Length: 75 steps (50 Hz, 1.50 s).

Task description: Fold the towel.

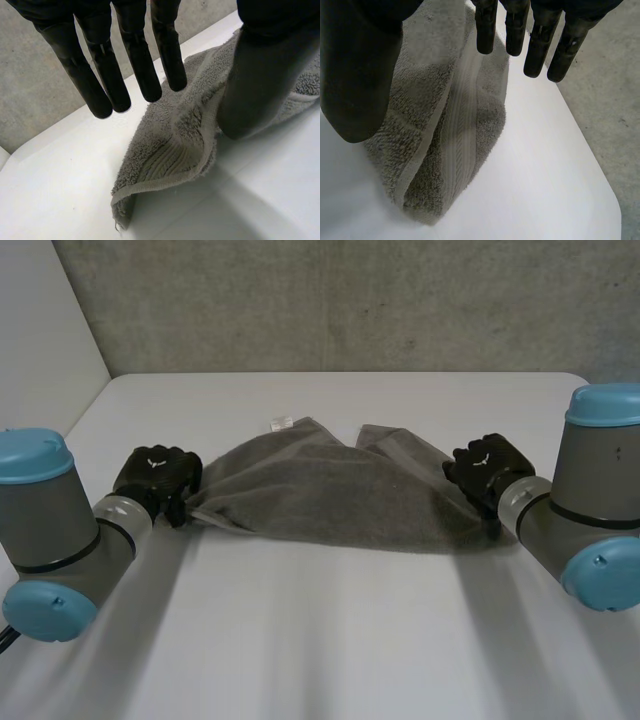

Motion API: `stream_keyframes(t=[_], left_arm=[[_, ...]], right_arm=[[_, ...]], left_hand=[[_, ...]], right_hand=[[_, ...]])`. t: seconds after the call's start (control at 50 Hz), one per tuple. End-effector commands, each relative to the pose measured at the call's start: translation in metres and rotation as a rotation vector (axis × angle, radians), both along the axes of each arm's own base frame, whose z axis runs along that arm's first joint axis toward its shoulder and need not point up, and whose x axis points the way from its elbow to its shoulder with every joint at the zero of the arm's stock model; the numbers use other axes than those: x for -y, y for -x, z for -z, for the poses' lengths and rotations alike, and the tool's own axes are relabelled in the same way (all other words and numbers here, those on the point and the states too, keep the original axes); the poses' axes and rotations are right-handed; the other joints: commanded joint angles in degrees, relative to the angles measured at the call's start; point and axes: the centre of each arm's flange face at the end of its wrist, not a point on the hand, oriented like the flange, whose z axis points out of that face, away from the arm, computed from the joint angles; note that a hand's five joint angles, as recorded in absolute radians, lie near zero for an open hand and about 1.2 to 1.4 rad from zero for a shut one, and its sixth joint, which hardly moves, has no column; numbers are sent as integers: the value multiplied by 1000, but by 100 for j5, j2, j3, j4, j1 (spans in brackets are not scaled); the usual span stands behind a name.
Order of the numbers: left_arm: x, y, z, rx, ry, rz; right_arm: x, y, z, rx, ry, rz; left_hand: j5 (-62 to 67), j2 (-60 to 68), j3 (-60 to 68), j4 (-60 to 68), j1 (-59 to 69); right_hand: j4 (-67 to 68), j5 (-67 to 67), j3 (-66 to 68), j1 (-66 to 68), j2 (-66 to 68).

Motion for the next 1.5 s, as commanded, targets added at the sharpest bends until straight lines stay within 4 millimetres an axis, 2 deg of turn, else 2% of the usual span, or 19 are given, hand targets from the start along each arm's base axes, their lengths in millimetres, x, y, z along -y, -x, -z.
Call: stream_keyframes(t=[0.02, 0.1, 0.18, 0.36, 0.58, 0.74, 0.78, 0.84, 0.88, 0.92, 0.98, 1.02, 1.04, 1.08, 1.2, 1.38, 1.44, 1.48, 1.5], left_arm=[[2, 2, -14, -17, 43, 4], [5, 2, -20, -24, 65, 3], [12, 4, -28, -27, 91, 2], [25, 9, -32, -29, 112, 9], [44, 16, -64, -47, 182, 15], [51, 29, -34, -28, 68, 90], [48, 34, -18, -19, 20, 114], [45, 37, -12, -14, 1, 121], [37, 41, 1, 0, -44, 139], [33, 40, 7, 7, -69, 138], [27, 38, 16, 26, -109, 141], [24, 37, 20, 42, -120, 144], [21, 36, 23, 61, -128, 150], [19, 35, 26, 85, -129, 155], [11, 30, 34, 158, -140, 167], [12, 22, 37, 178, -141, 128], [15, 20, 38, 187, -132, 99], [17, 18, 38, 191, -119, 80], [17, 18, 38, 191, -119, 80]], right_arm=[[7, 3, -16, 153, -12, 60], [8, 0, -18, 252, -55, 55], [6, -1, -16, 263, -72, 47], [2, 2, 7, 169, -193, 49], [-1, 15, 18, 108, -227, 78], [2, 23, 32, 104, -186, 112], [1, 24, 35, 97, -184, 112], [-1, 25, 40, 82, -183, 106], [-1, 25, 42, 75, -180, 104], [-1, 25, 44, 64, -172, 103], [-1, 25, 44, 63, -170, 102], [0, 25, 45, 61, -167, 100], [0, 25, 45, 61, -167, 100], [0, 24, 50, 57, -177, 98], [-1, 23, 50, 56, -180, 96], [-3, 23, 51, 54, -186, 88], [-3, 23, 51, 49, -184, 83], [-4, 22, 51, 49, -186, 81], [-4, 23, 52, 48, -187, 81]], left_hand=[[-1805, -825, -824, -889, -848], [-1771, -791, -790, -855, -814], [-1721, -741, -739, -804, -764], [-1670, -690, -689, -754, -713], [-1771, -791, -790, -855, -814], [-1788, -808, -806, -871, -831], [-1804, -825, -823, -888, -848], [-1872, -892, -891, -956, -915], [-1905, -925, -924, -989, -949], [-1955, -976, -974, -1039, -999], [-2023, -1043, -1042, -1107, -1067], [-2023, -1043, -1042, -1107, -1067], [-2073, -1093, -1092, -1157, -1117], [-2090, -1110, -1109, -1174, -1134], [-2292, -1312, -1310, -1375, -1335], [-2932, -1952, -1950, -2015, -1975], [-2562, -1582, -1580, -1645, -1605], [81, 1061, 1062, 997, 1038], [96, 1076, 1077, 1012, 1053]], right_hand=[[-220, -51, -313, -267, -276], [-219, -51, -312, -266, -276], [-203, -34, -295, -250, -259], [-136, 33, -228, -183, -192], [519, 687, 426, 471, 462], [1243, 1412, 1151, 1196, 1187], [1394, 1563, 1301, 1347, 1337], [1897, 2066, 1805, 1850, 1841], [2237, 2405, 2144, 2189, 2180], [3090, 3259, 2997, 3043, 3033], [3565, 3734, 3472, 3518, 3509], [5088, 5257, 4995, 5041, 5031], [5096, 5265, 5003, 5049, 5039], [6314, 6482, 6221, 6267, 6257], [6318, 6487, 6225, 6271, 6261], [6318, 6487, 6225, 6271, 6261], [6318, 6487, 6225, 6271, 6261], [6318, 6487, 6225, 6271, 6261], [6318, 6487, 6225, 6271, 6261]])
